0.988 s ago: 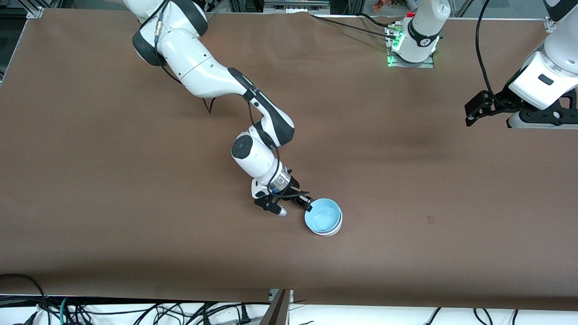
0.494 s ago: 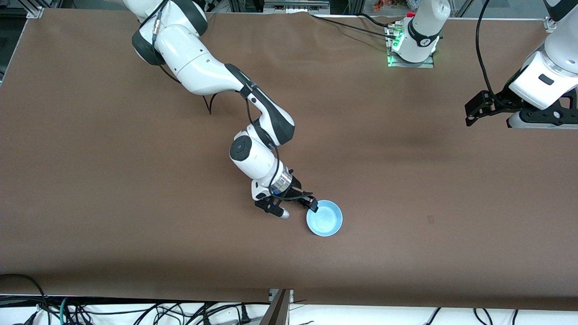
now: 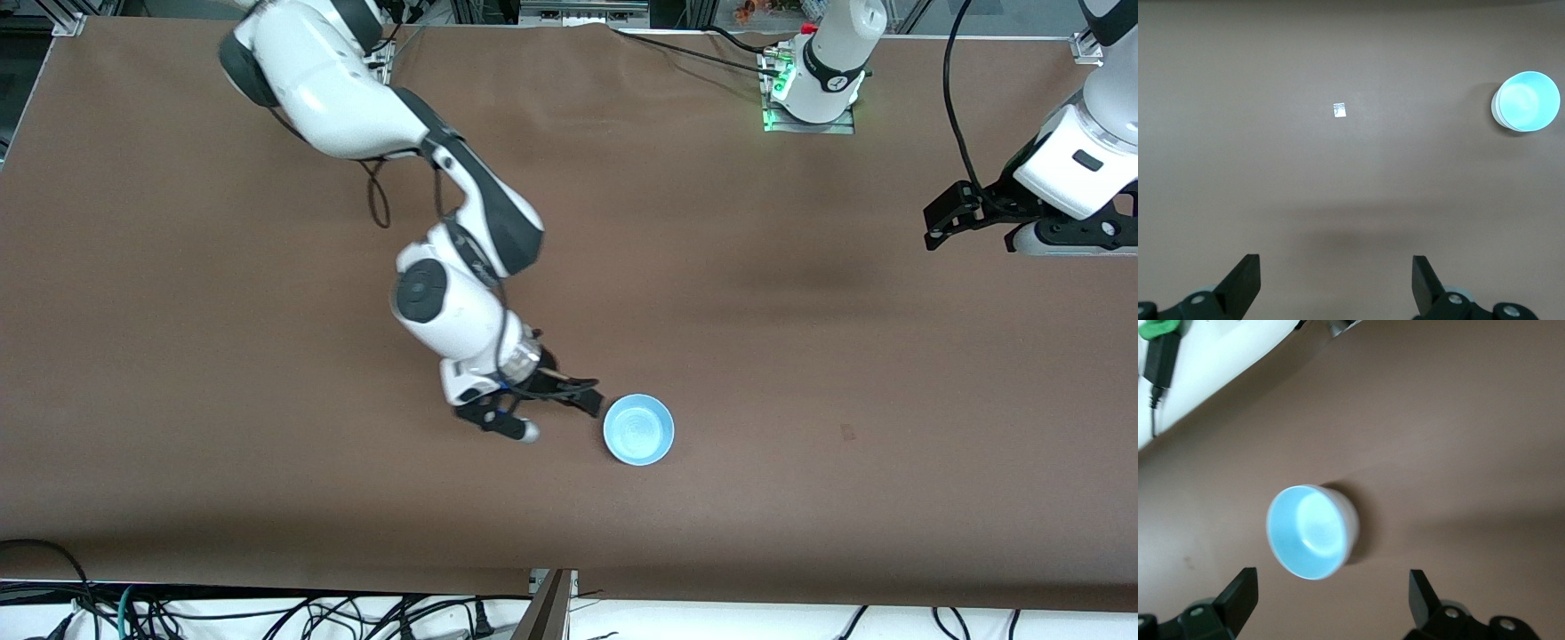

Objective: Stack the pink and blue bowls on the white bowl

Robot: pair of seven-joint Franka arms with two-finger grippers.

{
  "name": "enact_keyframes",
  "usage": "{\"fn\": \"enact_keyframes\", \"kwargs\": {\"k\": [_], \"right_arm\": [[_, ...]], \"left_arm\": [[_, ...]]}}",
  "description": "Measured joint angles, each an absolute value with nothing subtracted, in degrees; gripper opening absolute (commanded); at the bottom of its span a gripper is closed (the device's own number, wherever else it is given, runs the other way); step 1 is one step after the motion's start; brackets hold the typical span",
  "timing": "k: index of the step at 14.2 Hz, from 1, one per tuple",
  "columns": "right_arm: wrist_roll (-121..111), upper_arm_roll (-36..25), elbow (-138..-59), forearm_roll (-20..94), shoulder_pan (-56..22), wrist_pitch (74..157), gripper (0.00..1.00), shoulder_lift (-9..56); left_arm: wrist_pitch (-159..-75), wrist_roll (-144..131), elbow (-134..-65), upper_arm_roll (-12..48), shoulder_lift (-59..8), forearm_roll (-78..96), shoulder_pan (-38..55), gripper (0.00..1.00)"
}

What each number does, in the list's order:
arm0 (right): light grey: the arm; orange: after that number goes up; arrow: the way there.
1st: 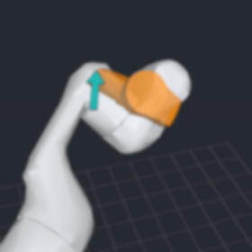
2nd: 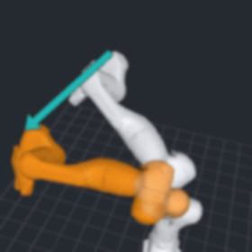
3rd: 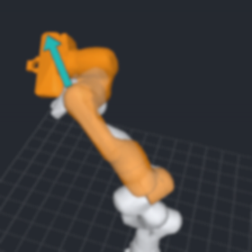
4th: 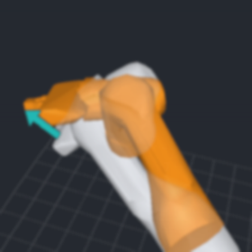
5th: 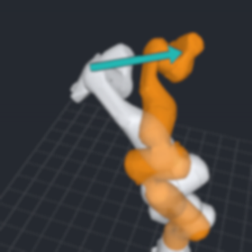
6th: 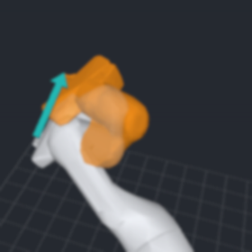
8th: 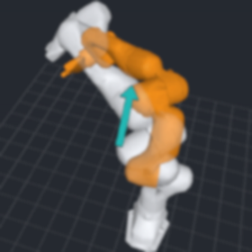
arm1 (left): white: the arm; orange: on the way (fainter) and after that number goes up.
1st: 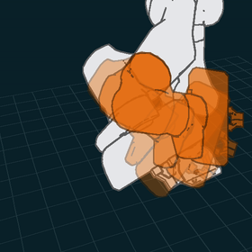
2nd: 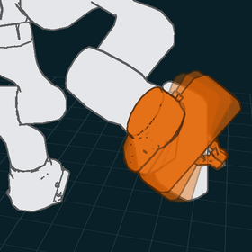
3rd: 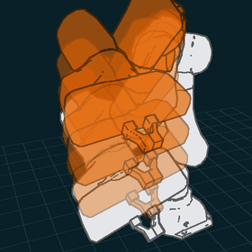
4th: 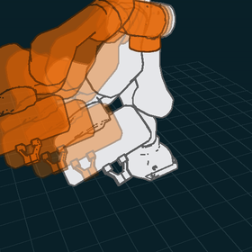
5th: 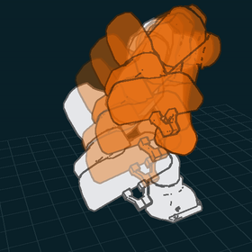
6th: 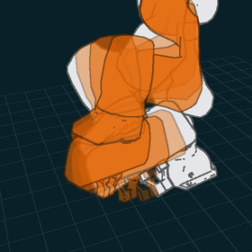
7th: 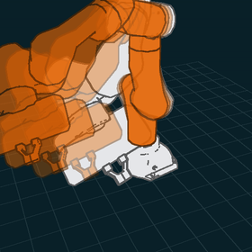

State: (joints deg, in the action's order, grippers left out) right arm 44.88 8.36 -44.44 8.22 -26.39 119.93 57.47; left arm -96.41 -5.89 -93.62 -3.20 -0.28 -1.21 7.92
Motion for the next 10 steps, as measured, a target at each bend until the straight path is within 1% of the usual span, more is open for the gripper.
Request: {"fn": "enact_keyframes", "kwargs": {"k": [3,5,7,10], "right_arm": [[32.66,7.42,-46.06,7.52,-19.47,102.14,1.00,50.19],[25.50,4.59,-49.52,7.51,-16.79,93.85,1.00,44.03],[19.41,0.97,-56.53,7.50,-16.46,90.24,1.00,36.35],[11.73,-3.89,-72.52,6.56,-16.65,89.67,1.00,22.49]], "left_arm": [[-96.79,-5.98,-93.33,-3.33,-1.12,-1.21,6.41,1.00],[-97.13,-6.07,-91.99,-3.41,-2.71,0.24,4.03,1.00],[-97.19,-5.75,-90.63,-3.45,-5.28,3.72,1.46,1.00],[-98.52,-5.61,-89.16,-3.42,-9.05,4.74,0.45,1.00]]}}
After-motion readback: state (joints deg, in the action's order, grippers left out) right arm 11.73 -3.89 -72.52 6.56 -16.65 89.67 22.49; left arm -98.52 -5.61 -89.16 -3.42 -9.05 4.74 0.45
